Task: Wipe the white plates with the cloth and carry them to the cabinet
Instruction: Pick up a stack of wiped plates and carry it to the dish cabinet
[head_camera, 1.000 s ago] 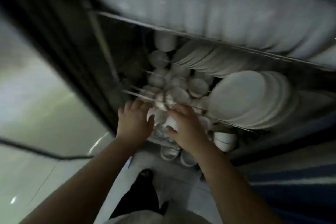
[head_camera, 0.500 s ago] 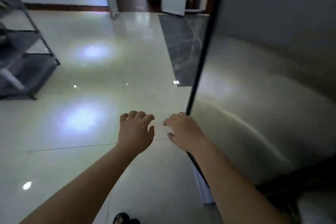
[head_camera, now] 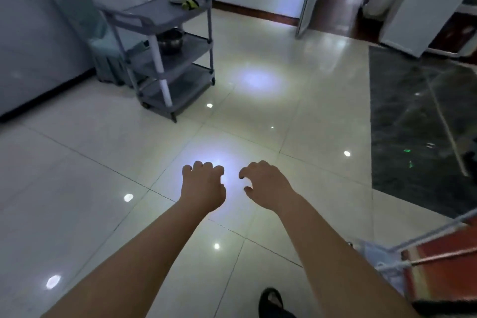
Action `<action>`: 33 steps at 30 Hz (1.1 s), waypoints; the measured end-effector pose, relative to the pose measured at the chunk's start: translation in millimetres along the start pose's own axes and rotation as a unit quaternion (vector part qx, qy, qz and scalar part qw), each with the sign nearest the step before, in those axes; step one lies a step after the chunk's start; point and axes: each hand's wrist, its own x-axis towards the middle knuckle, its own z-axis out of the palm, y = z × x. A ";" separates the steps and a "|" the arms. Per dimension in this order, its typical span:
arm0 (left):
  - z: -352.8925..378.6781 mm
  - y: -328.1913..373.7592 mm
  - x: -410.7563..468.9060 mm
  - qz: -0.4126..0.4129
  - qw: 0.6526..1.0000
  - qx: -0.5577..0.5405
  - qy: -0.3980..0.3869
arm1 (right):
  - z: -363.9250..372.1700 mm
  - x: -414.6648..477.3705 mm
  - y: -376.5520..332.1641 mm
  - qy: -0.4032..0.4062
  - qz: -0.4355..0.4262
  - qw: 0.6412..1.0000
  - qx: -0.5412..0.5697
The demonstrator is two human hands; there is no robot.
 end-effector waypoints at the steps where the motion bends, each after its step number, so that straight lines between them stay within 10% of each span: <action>1: 2.9 -4.2 24.4 -0.005 1.000 -0.005 -0.006 | 0.7 26.1 9.0 -0.008 -0.006 1.000 0.005; 20: -8.1 -54.3 544.9 -0.088 0.996 -0.005 0.011 | -70.5 533.8 235.3 -0.030 -0.131 0.991 -0.026; 33: -30.6 -169.1 950.3 -0.044 0.999 0.016 0.020 | -128.3 924.9 341.2 -0.023 -0.066 0.998 0.004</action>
